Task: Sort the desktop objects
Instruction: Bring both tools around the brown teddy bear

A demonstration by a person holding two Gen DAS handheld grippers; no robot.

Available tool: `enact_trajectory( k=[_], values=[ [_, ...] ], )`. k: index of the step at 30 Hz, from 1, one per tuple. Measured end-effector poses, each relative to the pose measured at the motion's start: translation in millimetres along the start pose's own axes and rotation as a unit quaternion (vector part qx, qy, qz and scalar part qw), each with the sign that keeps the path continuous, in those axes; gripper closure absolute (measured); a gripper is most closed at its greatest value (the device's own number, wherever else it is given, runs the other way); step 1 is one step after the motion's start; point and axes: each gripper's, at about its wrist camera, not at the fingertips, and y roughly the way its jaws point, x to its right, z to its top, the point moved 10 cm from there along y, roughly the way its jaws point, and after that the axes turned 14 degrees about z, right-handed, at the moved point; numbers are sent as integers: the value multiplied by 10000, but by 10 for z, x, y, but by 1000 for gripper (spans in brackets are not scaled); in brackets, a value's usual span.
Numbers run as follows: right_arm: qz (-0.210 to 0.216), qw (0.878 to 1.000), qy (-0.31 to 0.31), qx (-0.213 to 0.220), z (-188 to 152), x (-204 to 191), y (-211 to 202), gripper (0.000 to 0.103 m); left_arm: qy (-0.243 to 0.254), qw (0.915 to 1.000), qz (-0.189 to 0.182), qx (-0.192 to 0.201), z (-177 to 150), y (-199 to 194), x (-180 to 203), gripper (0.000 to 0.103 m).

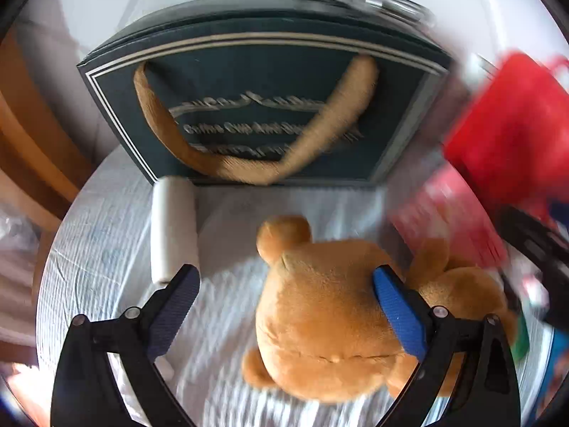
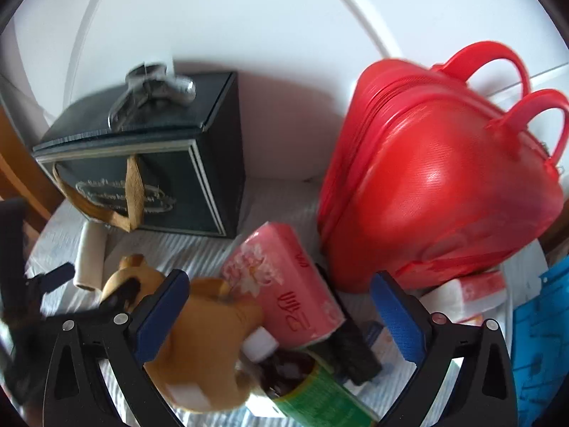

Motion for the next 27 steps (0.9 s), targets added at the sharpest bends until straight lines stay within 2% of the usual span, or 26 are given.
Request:
enact_trajectory(
  k=[2, 4, 7, 11, 15, 17, 19, 21, 24, 27],
  values=[
    [-155, 9991, -176, -356, -191, -5, 152, 0, 292, 9994, -192, 63, -224, -173, 67, 3],
    [-88, 9965, -326, -759, -524, -68, 231, 0, 513, 9985, -153, 63, -486, -315, 69, 1],
    [138, 9974, -406, -587, -971, -115, 2, 0, 647, 9978, -79, 82, -913, -461, 31, 1],
    [540, 9964, -359, -541, -1453, -265, -279, 0, 751, 9967, 29, -300, -1521, -501, -38, 1],
    [944, 9924, -607, -507, -1823, -565, -460, 0, 542, 9981, 96, -279, -1916, -696, -275, 1],
    [1035, 9905, -714, -558, -2008, -680, -509, 0, 497, 9982, 238, -220, -2029, -760, -419, 2],
    [721, 9906, -944, -679, -2185, -696, -515, 0, 519, 9979, 374, -69, -2140, -832, -543, 1],
    [535, 9896, -1030, -855, -2393, -631, -466, 0, 438, 9985, 312, -18, -2198, -931, -636, 1],
    [481, 9922, -667, -934, -2547, -447, -461, 0, 198, 9991, 299, 219, -2082, -1077, -762, 1],
    [695, 9941, -315, -771, -2550, -415, -623, 0, -140, 9989, 200, 403, -1828, -1136, -799, 1]
  ],
)
